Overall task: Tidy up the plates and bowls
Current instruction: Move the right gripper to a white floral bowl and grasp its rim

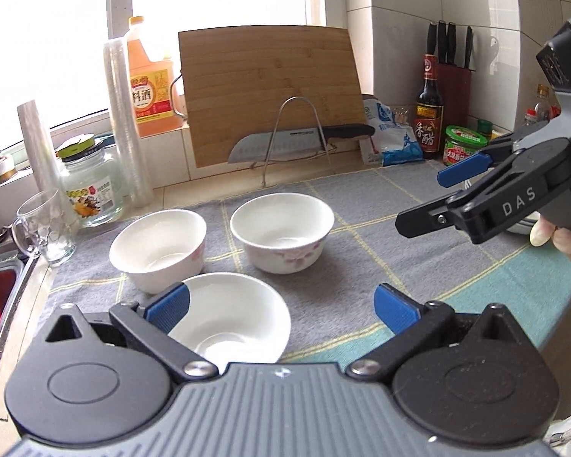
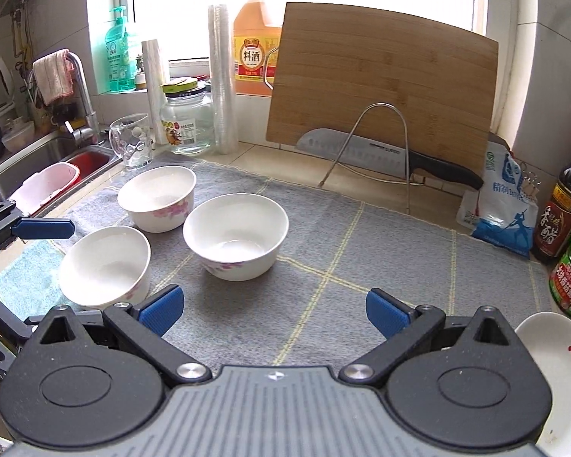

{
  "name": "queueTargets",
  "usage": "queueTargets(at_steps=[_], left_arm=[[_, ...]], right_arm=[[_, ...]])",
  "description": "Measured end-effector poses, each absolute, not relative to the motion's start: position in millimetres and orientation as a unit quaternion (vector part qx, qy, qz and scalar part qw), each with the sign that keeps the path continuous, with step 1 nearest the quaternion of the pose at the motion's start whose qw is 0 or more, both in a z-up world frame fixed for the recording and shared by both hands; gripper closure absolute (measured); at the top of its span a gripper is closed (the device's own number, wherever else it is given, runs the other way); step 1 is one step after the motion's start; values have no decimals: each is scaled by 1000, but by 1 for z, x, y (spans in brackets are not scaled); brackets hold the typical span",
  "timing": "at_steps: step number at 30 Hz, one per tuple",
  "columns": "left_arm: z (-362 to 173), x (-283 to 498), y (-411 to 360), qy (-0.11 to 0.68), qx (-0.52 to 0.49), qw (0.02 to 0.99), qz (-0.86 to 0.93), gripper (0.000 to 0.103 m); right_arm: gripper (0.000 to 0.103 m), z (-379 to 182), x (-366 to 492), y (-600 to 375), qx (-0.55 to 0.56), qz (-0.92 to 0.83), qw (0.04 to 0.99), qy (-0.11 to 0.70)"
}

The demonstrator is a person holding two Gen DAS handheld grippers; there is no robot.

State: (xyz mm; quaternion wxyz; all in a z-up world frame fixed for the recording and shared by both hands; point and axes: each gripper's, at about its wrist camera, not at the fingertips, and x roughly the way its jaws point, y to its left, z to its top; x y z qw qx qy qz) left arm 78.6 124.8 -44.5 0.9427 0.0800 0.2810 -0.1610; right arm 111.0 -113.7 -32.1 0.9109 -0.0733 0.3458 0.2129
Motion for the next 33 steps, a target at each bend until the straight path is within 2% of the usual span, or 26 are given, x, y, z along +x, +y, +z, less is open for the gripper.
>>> queueTargets(at_steps=[9, 20, 27, 29, 33], left_arm=[[-73, 76, 171, 317, 95, 933, -144, 0], [-92, 91, 177, 320, 99, 926, -176, 1], [-93, 95, 180, 314, 101, 924, -190, 5], [-94, 95, 180, 316, 104, 922, -196, 12], [-94, 98, 179, 314, 109, 921, -202, 13]], right_arm=[[0, -50, 116, -64, -49, 283, 886, 364], [0, -72, 138, -21, -35, 337, 856, 391], [2, -80, 153, -1, -40, 362, 840, 403], [5, -82, 156, 2, -43, 366, 836, 406], [9, -86, 162, 5, -38, 371, 830, 413]])
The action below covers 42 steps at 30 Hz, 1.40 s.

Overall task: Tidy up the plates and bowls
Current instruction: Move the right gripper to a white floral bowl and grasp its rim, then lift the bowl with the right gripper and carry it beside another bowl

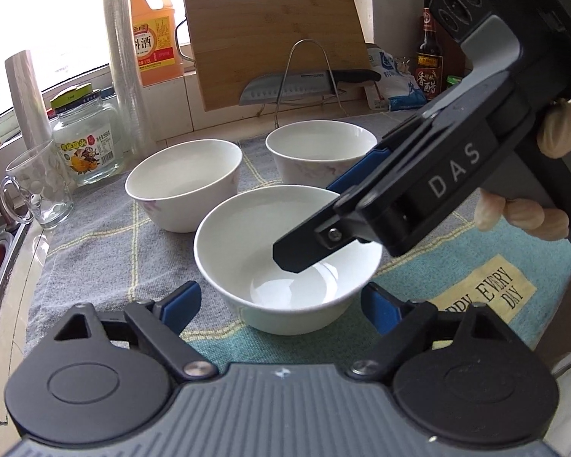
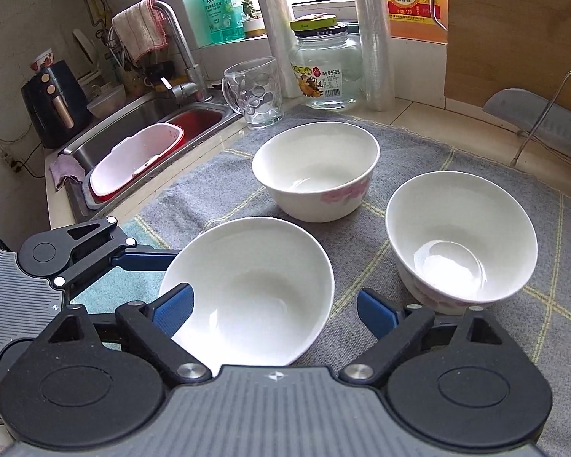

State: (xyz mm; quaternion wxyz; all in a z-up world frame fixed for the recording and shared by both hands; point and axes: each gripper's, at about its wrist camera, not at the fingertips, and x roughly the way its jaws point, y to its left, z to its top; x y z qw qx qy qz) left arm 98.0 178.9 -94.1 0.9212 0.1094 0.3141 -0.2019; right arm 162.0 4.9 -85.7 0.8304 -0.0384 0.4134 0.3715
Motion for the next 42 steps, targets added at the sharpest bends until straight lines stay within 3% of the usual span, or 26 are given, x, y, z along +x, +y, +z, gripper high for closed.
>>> queueTargets(at_steps=[13, 42], left_arm=[[-93, 100, 178, 308, 119, 918, -219, 16], [-80, 100, 120, 307, 125, 886, -323, 16]], right_arm=[[23, -89, 169, 10, -33, 386, 820, 421], [24, -65, 131, -73, -7, 311, 851, 423]])
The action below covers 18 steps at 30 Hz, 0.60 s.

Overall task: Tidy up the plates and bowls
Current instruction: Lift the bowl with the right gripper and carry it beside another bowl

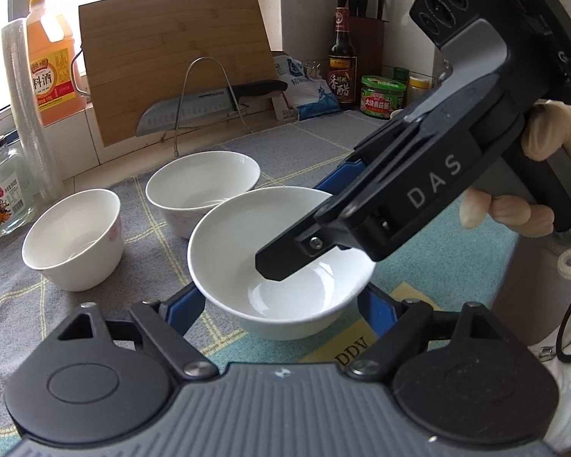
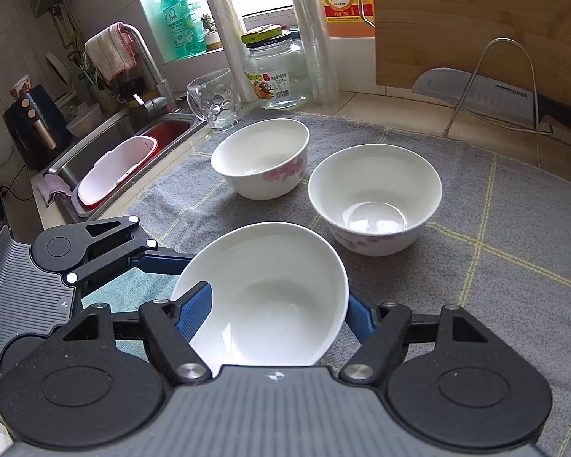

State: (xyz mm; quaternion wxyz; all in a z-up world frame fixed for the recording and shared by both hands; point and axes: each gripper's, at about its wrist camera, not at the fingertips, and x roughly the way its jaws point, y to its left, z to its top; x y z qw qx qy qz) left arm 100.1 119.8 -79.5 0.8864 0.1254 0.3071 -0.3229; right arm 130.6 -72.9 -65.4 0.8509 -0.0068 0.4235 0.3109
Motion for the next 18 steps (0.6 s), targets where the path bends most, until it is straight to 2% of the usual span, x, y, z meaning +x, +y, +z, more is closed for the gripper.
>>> queueTargets(at_steps=[18], left_arm=[[-86, 108, 62, 310, 130, 857, -390, 16]], right_arm=[[24, -70, 114, -138, 11, 240, 865, 440]])
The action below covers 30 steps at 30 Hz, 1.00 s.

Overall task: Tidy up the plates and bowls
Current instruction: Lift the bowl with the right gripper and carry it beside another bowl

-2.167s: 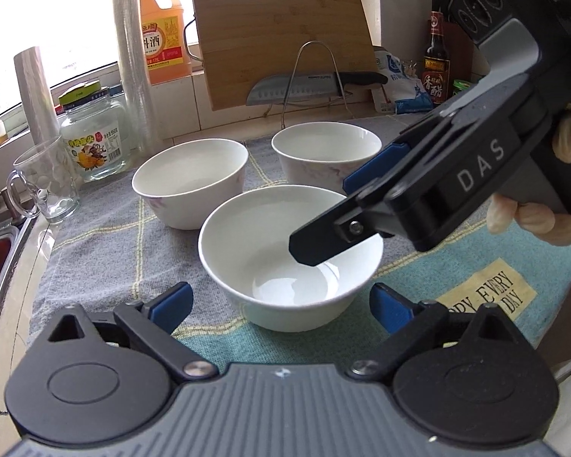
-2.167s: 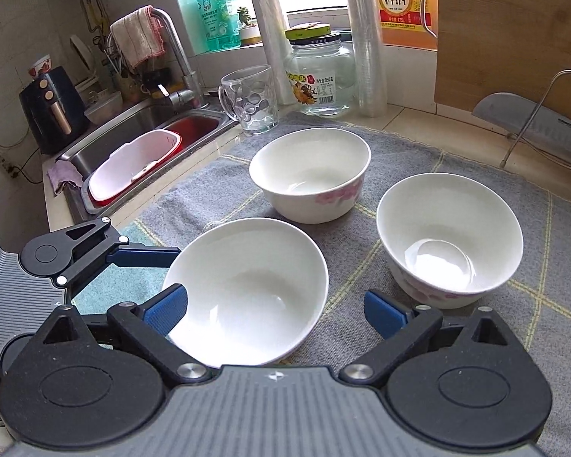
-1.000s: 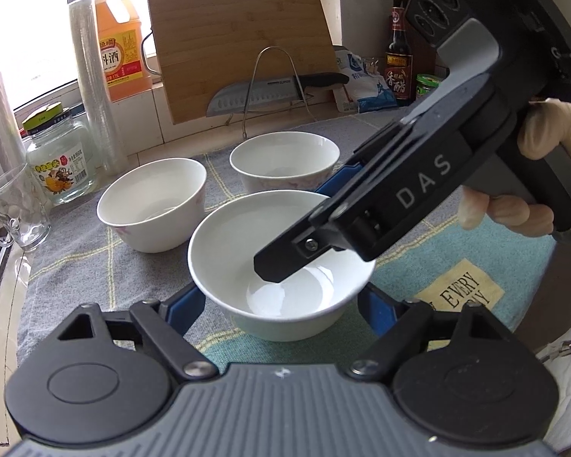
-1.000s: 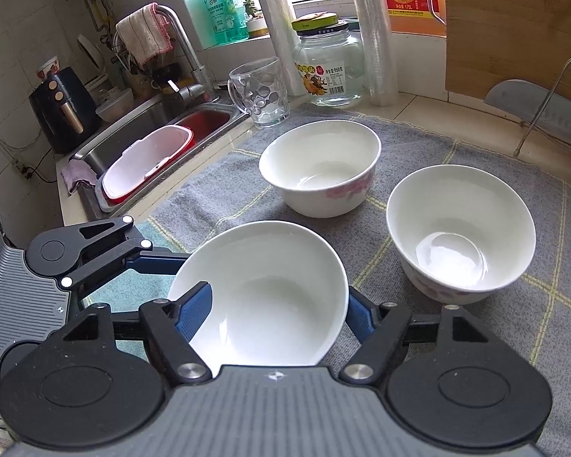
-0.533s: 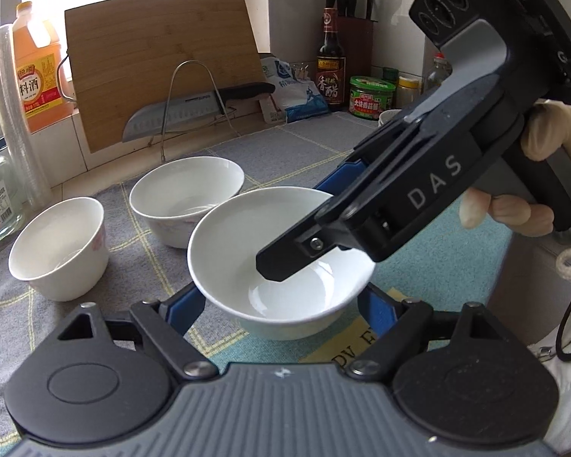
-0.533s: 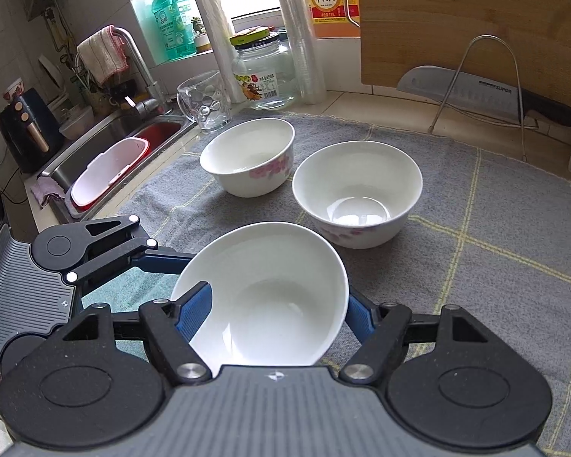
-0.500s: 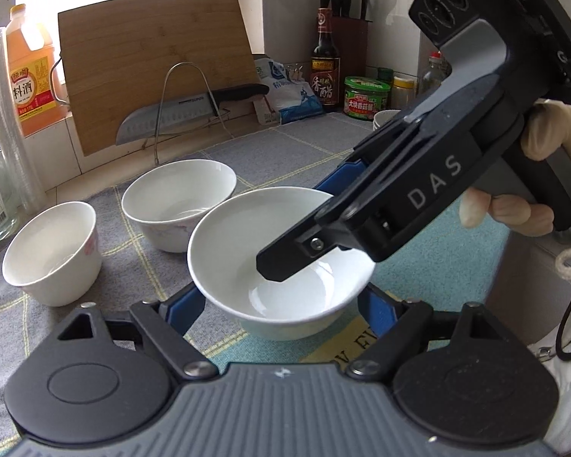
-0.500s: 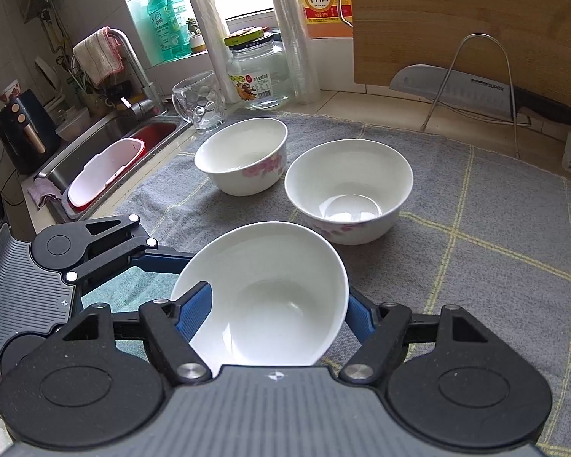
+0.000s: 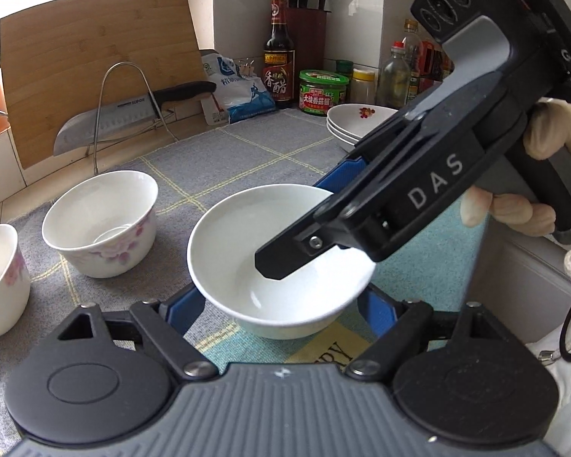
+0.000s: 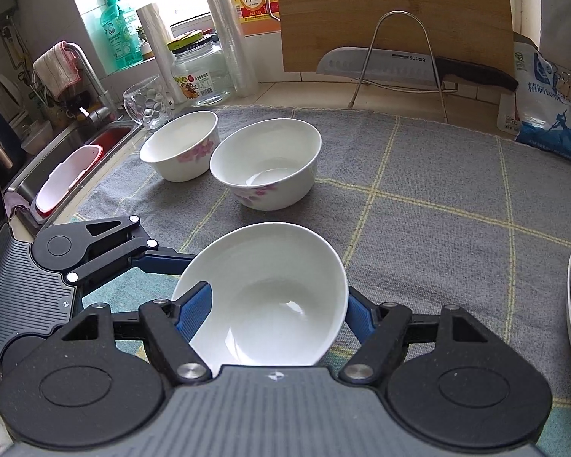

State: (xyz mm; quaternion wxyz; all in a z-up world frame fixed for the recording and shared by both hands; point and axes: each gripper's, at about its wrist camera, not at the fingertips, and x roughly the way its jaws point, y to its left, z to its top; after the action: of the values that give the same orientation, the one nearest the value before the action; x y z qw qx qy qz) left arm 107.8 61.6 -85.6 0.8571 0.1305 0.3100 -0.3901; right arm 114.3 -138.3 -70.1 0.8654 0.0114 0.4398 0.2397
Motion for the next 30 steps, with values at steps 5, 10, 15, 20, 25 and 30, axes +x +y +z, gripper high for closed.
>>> queueTargets(at_steps=[5, 10, 15, 20, 25, 30], left_arm=[[-86, 107, 59, 315, 127, 856, -390, 16], [-88, 109, 58, 322, 123, 854, -390, 16], [-89, 105, 56, 316, 132, 852, -395, 11], [-85, 105, 66, 319, 124, 854, -392, 8], [-81, 101, 87, 331, 125, 858, -373, 8], [-78, 104, 113, 341, 119, 871, -332, 7]], right_arm=[[24, -71, 114, -142, 13, 240, 864, 443], [24, -73, 115, -142, 13, 241, 862, 446], [8, -72, 114, -144, 18, 239, 867, 437], [1, -65, 116, -145, 15, 236, 874, 425], [0, -59, 117, -145, 7, 237, 877, 417], [0, -54, 122, -141, -2, 239, 881, 409]])
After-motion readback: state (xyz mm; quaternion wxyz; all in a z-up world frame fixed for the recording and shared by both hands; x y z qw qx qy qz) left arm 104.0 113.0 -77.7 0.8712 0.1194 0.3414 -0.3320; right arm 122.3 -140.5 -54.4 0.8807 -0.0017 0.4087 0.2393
